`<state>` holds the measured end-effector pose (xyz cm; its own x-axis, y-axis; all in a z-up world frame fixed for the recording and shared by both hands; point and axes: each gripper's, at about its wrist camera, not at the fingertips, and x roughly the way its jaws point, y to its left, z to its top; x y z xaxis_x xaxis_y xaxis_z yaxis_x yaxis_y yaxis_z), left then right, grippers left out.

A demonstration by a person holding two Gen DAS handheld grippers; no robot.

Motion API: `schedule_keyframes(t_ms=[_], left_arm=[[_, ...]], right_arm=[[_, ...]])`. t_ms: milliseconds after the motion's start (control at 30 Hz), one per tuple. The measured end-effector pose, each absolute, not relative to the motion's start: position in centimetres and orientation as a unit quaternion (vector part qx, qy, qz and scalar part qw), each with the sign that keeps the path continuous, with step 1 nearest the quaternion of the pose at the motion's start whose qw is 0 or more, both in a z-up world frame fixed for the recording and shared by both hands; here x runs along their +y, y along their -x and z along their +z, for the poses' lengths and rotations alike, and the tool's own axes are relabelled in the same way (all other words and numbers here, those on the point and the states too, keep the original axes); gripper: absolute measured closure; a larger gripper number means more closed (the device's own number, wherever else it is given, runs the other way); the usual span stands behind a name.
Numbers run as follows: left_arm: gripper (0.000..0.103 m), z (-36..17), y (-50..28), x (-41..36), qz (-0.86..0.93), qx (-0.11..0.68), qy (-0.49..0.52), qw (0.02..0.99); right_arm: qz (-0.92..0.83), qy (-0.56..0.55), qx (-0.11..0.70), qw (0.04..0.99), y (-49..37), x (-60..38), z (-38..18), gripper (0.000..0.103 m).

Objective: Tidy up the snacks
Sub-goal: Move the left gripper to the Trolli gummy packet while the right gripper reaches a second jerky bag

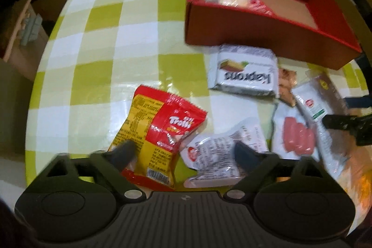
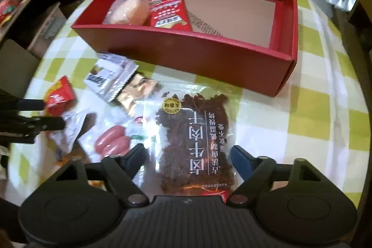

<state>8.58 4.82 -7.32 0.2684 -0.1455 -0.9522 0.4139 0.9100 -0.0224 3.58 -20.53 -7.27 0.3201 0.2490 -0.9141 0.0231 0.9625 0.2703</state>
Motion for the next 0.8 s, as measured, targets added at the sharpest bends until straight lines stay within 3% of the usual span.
schedule_keyframes(t_ms=[167, 233, 333, 433, 667, 800], left_arm=[[0.038, -6.4, -8.0, 4.1, -0.175, 0.572, -0.115, 0.793], [0.044, -6.0, -8.0, 4.0, -0.180, 0.571, -0.107, 0.794], [0.046, -5.7, -8.0, 4.0, -0.183, 0.571, -0.098, 0.794], [0.028, -6.1, -7.9, 3.6, -0.183, 0.572, -0.108, 0.792], [0.015, -6.9, -7.7, 2.8, -0.186, 0.573, -0.134, 0.787], [0.009, -7.3, -7.8, 2.6, -0.185, 0.574, -0.138, 0.785]], right_arm=[[0.071, -0.127, 0.570, 0.809, -3.0, -20.6, -6.4, 0.023], [0.077, -0.146, 0.559, 0.813, -2.9, -21.0, -5.6, 0.029], [0.073, -0.161, 0.551, 0.816, -3.0, -21.4, -5.2, 0.029], [0.080, -0.149, 0.548, 0.819, -3.0, -21.0, -5.3, 0.025], [0.078, -0.147, 0.574, 0.802, -4.4, -21.1, -8.0, 0.000], [0.069, -0.110, 0.570, 0.811, -4.3, -19.5, -8.1, 0.000]])
